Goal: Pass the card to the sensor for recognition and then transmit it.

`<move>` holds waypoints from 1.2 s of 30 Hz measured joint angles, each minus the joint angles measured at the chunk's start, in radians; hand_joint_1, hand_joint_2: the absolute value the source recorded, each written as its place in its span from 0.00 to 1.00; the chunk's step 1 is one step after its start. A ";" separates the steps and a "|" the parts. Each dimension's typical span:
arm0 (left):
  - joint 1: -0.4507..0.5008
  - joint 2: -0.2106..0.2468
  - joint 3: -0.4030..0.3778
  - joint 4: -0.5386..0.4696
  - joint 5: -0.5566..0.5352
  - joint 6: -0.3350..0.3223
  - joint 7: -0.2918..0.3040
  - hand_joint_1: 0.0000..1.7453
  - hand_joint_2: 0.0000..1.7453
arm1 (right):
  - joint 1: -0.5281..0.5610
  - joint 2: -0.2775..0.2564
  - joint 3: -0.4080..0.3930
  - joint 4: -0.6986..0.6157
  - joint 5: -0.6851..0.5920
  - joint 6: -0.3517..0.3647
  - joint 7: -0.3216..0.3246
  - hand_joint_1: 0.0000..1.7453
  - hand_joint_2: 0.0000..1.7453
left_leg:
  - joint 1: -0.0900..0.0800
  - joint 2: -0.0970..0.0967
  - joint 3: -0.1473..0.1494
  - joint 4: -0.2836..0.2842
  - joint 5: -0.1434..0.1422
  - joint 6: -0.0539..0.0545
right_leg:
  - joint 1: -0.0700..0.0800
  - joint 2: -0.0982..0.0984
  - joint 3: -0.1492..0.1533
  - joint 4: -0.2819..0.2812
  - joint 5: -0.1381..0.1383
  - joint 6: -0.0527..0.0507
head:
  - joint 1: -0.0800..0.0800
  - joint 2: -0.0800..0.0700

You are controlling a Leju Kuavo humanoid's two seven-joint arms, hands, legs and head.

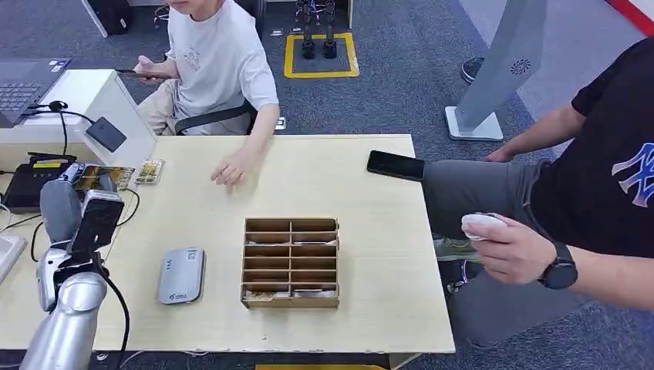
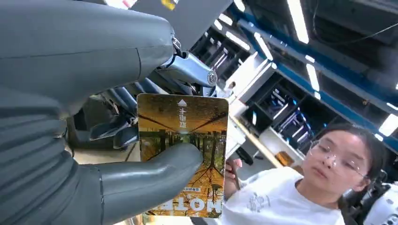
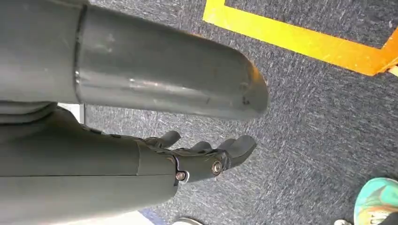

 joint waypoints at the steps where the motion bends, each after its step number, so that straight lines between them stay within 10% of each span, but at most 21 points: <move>1: -0.002 0.000 0.000 0.005 -0.021 0.010 0.000 1.00 1.00 | -0.001 0.000 0.003 -0.002 0.000 0.000 0.003 0.00 0.00 | 0.000 0.000 0.000 0.000 0.000 0.000 | 0.000 0.000 0.000 0.000 0.000 0.000 | 0.000 0.000; 11: -0.040 0.010 -0.010 0.087 -0.260 0.091 0.047 1.00 1.00 | -0.017 -0.006 0.032 -0.025 0.016 -0.007 0.025 0.00 0.00 | 0.000 0.000 0.000 0.000 0.000 0.000 | 0.000 0.000 0.000 0.000 0.000 0.000 | 0.000 0.000; 36: -0.055 0.011 -0.030 0.212 -0.267 0.106 0.051 1.00 1.00 | -0.025 -0.021 0.048 -0.060 0.009 -0.008 0.035 0.00 0.00 | 0.000 0.002 0.000 0.000 0.000 0.000 | 0.000 0.002 -0.001 0.000 0.000 0.000 | 0.000 0.000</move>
